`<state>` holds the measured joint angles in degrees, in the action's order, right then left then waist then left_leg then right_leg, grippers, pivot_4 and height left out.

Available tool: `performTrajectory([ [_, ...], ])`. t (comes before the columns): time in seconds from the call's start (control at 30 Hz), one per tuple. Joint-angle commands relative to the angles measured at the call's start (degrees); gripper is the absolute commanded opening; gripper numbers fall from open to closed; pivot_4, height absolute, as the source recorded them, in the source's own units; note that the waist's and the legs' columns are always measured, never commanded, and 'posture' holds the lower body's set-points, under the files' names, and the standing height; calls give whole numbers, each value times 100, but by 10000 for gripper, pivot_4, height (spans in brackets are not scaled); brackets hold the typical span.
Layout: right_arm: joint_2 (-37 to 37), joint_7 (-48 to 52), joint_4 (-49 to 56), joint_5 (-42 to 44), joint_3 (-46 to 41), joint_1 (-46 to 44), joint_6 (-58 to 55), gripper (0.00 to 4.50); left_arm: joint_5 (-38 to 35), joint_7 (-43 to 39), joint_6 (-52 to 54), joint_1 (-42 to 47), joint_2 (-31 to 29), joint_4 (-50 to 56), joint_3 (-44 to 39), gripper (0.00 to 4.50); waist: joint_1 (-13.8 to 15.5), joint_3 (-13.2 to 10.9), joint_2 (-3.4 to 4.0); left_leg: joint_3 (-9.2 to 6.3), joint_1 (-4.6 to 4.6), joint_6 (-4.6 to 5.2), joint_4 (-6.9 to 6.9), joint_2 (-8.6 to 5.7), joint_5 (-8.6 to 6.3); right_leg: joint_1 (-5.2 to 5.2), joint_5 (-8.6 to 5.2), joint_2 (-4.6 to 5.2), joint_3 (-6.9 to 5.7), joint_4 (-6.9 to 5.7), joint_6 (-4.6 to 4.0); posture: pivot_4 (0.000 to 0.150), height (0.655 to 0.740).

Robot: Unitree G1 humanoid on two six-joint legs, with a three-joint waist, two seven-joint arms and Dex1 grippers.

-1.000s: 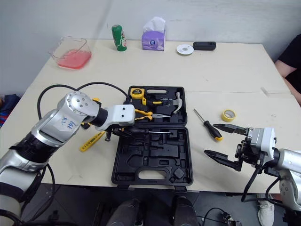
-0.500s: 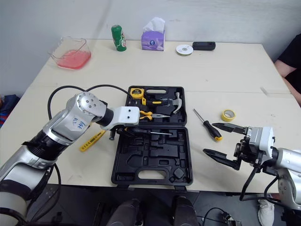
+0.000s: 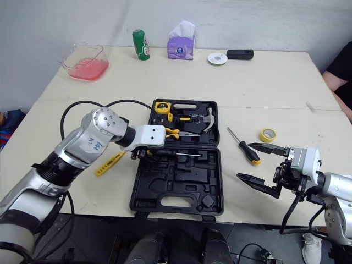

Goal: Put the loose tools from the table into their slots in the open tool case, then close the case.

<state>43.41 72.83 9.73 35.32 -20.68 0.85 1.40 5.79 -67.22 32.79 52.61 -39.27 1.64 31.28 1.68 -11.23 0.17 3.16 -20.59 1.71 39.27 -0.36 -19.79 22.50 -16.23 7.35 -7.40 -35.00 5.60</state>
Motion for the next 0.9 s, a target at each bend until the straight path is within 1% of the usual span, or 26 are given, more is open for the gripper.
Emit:
performTrajectory([
  [0.03,-9,3,148,81,-91,-7,96,45000,-130,-77,17,101,14,183,-325,32564,-7,0,0,1,0,0,0,0,0,0,0,0,0,-1,0,1500,7400],
  [0.17,-10,29,110,66,-84,-11,119,45000,-500,-152,316,55,87,474,-691,32564,-12,-1,-1,0,-3,0,-1,1,0,2,0,-1,-2,1,0,1500,7400],
  [0.27,-18,18,111,54,-72,-18,118,45000,-725,-35,7,-79,185,454,-1001,32564,-13,-1,-1,0,-1,0,-1,1,0,1,0,0,0,-1,0,1500,7400],
  [0.4,-34,-26,142,34,-51,-15,106,45000,-1454,157,-767,-492,609,303,-1859,32564,-16,-1,-1,0,1,0,0,1,0,1,0,4,0,-2,0,1500,7400],
  [0.47,-38,-62,167,31,-50,-7,84,45000,-1854,229,-907,-781,781,263,-2306,27250,-21,-1,-1,-1,0,0,0,1,0,1,0,5,1,-2,0,1500,7400],
  [0.5,-39,-80,181,30,-48,-4,71,45000,-1939,287,-1021,-913,826,234,-2449,24321,-28,-1,-1,0,1,0,0,1,0,2,0,5,0,-3,0,1500,7400],
  [0.67,-46,-185,284,39,-12,17,14,45000,-2087,709,-1238,-1571,1081,74,-2717,1411,-18,-1,-1,1,5,0,0,0,0,-1,0,6,-1,-4,0,1500,7400],
  [0.7,-48,-205,305,41,-5,19,-1,45000,-2085,829,-1280,-1652,1155,17,-2756,599,-17,-1,-1,2,5,0,0,-1,0,-1,0,6,-2,-4,0,1500,7400],
  [0.8,-37,-260,348,55,3,6,-59,45000,-2087,1060,-1143,-1754,1323,-44,-2700,599,4,-1,-2,0,3,0,0,-1,0,-1,0,6,-2,-2,1,1500,7400],
  [0.9,-21,-306,363,55,27,-26,-105,45000,-1897,1267,-1073,-1759,1441,-214,-2490,599,9,-1,-3,1,3,2,1,-4,-1,-2,2,8,-3,0,3,1500,7400],
])
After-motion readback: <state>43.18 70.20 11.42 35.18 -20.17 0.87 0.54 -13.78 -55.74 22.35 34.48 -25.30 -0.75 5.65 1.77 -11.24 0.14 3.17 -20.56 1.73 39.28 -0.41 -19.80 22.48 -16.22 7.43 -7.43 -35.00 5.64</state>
